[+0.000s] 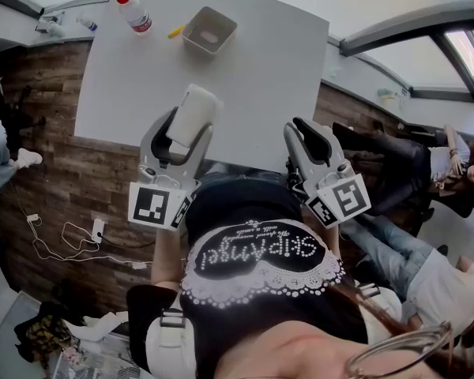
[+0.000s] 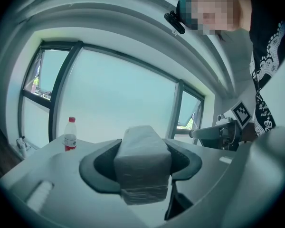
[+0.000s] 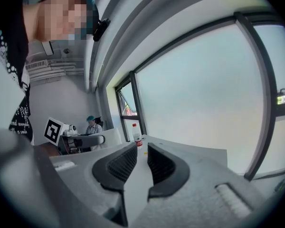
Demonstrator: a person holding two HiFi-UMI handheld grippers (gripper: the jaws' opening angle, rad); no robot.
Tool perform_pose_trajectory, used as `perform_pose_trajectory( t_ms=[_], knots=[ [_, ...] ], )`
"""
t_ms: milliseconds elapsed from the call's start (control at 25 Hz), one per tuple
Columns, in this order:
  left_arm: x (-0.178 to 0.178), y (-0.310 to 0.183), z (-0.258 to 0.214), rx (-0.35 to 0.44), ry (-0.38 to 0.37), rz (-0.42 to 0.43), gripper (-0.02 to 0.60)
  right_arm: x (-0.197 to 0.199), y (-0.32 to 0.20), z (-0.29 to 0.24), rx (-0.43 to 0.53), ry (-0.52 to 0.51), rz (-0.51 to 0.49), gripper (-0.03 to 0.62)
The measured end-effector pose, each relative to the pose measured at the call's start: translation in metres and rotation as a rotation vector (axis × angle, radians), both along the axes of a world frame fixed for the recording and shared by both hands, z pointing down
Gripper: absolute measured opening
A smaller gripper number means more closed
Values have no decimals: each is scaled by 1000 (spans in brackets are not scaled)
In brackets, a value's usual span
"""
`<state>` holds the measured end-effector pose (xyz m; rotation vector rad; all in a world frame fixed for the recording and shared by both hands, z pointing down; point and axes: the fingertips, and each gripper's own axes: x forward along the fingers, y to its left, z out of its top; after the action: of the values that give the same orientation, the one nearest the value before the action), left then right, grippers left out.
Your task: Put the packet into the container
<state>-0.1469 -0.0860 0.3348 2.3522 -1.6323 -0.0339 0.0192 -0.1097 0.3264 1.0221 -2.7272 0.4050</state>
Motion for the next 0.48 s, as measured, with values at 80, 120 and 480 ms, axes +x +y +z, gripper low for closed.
perform_pose_trajectory(
  t_ms=[80,120,480],
  knots=[
    [-1,-4,3,-9,2,1,267,-1,-5,1,-4,6,-3,69],
    [-1,-6,3,-12,4,1,267,-2,-8,2,-6,7,-6,69],
    [-4,-30,7,-39,21,-8,266,-16,-33,6,-33,4,-47,69]
  ],
)
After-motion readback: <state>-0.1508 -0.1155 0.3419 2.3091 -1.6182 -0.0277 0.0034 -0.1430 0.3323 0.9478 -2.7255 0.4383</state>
